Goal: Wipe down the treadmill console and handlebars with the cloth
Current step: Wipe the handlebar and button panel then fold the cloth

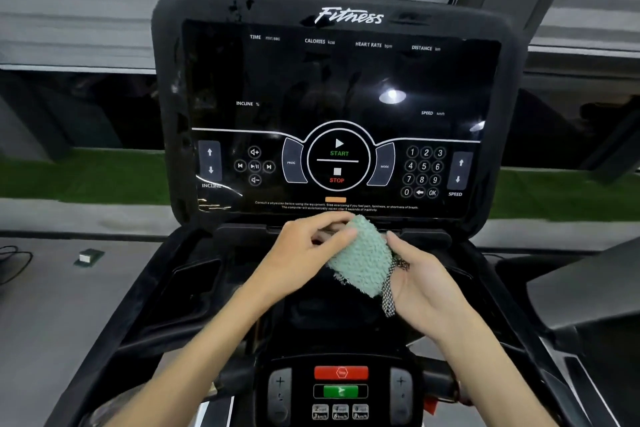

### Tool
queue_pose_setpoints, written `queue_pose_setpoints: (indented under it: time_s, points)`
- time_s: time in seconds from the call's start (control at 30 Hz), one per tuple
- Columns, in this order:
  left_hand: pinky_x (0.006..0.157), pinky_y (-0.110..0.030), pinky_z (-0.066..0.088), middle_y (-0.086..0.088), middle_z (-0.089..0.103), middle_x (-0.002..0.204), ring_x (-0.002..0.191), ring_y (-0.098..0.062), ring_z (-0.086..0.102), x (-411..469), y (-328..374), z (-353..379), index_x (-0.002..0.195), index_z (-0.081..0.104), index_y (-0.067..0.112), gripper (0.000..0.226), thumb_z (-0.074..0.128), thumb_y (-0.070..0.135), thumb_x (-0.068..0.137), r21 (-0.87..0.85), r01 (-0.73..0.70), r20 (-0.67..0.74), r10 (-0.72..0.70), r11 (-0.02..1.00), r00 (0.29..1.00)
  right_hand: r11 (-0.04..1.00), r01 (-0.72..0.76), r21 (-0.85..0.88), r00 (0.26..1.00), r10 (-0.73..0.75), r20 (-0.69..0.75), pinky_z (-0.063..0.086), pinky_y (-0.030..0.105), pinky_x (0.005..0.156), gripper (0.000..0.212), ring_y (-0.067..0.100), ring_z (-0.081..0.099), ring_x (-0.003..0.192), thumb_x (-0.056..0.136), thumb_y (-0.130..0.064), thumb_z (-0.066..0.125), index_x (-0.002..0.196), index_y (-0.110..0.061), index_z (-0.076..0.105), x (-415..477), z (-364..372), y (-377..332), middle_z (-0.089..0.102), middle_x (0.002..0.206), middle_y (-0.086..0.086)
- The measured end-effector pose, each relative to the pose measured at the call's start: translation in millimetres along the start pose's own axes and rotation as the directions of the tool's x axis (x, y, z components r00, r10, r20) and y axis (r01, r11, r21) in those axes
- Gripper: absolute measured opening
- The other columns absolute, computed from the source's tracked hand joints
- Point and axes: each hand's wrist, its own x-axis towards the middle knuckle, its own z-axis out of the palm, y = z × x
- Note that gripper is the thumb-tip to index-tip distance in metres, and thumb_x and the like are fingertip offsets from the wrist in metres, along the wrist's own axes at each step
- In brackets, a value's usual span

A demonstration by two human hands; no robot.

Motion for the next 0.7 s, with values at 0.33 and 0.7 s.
queue_pose_setpoints:
  time_s: [0.33, 0.7]
  points:
    - [0.076, -0.009, 0.042, 0.021, 0.052, 0.108, 0.094, -0.001, 0.053, -4, 14, 11, 0.098, 0.056, 0.041, 0.042, 0.077, 0.058, 0.066, 0.285, -0.046, -0.169, 0.097, 0.958, 0.981, 0.953, 0.205, -0.221, 0.976, -0.184, 0.113, 0.043, 0.033, 0.088, 0.036, 0.022, 0.058, 0.108, 0.101, -0.016, 0.038, 0.130, -0.009, 0.059, 10, 15, 1, 0.062, 0.125, 0.013]
    - [0.076, -0.028, 0.056, 0.014, 0.070, 0.099, 0.085, -0.010, 0.068, 7, 26, -11, 0.106, 0.064, 0.039, 0.023, 0.060, 0.019, 0.095, -0.013, 0.072, -0.196, -0.073, 0.997, 0.978, 0.915, 0.229, -0.331, 0.970, -0.245, -0.004, 0.047, 0.040, 0.095, 0.036, 0.023, 0.063, 0.112, 0.099, -0.009, 0.036, 0.121, -0.012, 0.065, 18, 9, -10, 0.068, 0.120, 0.009]
